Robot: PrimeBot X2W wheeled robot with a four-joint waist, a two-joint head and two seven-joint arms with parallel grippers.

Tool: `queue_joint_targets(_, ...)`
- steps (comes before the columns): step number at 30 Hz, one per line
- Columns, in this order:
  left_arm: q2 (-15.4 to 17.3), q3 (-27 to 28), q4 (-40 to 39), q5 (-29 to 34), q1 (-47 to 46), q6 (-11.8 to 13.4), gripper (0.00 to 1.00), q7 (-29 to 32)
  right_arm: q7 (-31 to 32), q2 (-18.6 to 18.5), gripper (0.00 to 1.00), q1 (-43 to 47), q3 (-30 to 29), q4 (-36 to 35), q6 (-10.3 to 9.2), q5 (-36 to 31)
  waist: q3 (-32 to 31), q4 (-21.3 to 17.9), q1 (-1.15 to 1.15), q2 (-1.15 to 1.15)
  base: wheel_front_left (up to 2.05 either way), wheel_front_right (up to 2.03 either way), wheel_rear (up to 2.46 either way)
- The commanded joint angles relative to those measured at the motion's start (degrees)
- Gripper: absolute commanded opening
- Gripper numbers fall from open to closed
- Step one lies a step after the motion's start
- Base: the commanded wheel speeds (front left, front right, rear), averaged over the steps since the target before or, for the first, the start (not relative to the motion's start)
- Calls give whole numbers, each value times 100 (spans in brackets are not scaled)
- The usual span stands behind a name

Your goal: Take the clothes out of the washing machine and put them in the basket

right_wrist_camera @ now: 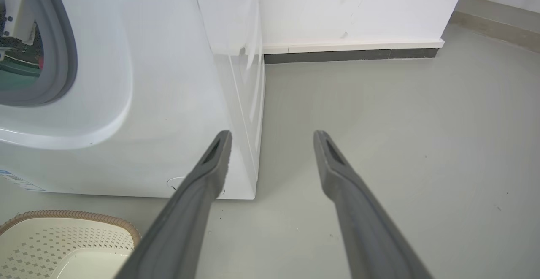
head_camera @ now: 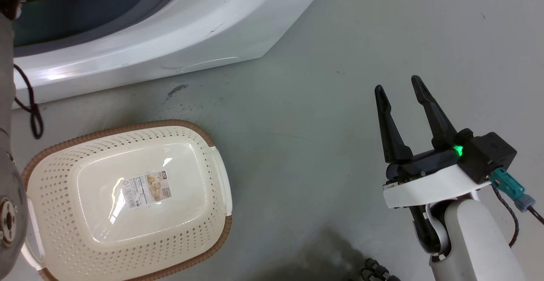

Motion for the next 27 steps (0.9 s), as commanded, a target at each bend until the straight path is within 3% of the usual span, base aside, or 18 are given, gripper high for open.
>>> queue_joint_targets(1,27,-31,87,-5,-1,41,44,248,-12,7,100,-107,28,9,-2,28,11,-26,-1,0,0,0,0)
queue_joint_targets(3,44,-88,91,37,-35,64,0,361,-13,7,100,-132,39,15,-3,51,25,-41,-1,0,0,0,0)
queue_joint_targets(10,21,-115,-36,-40,113,164,0,71,-13,7,100,-173,32,102,-3,130,-63,-30,-1,0,0,0,0)
queue_joint_targets(19,-175,118,-330,-394,1149,287,0,-1930,-13,6,100,47,-148,281,-3,-55,-811,161,-1,0,0,0,0)
queue_joint_targets(27,-433,256,-349,-641,2063,220,0,-3607,-13,5,100,365,-320,425,-3,-297,-1572,435,-1,0,0,0,0)
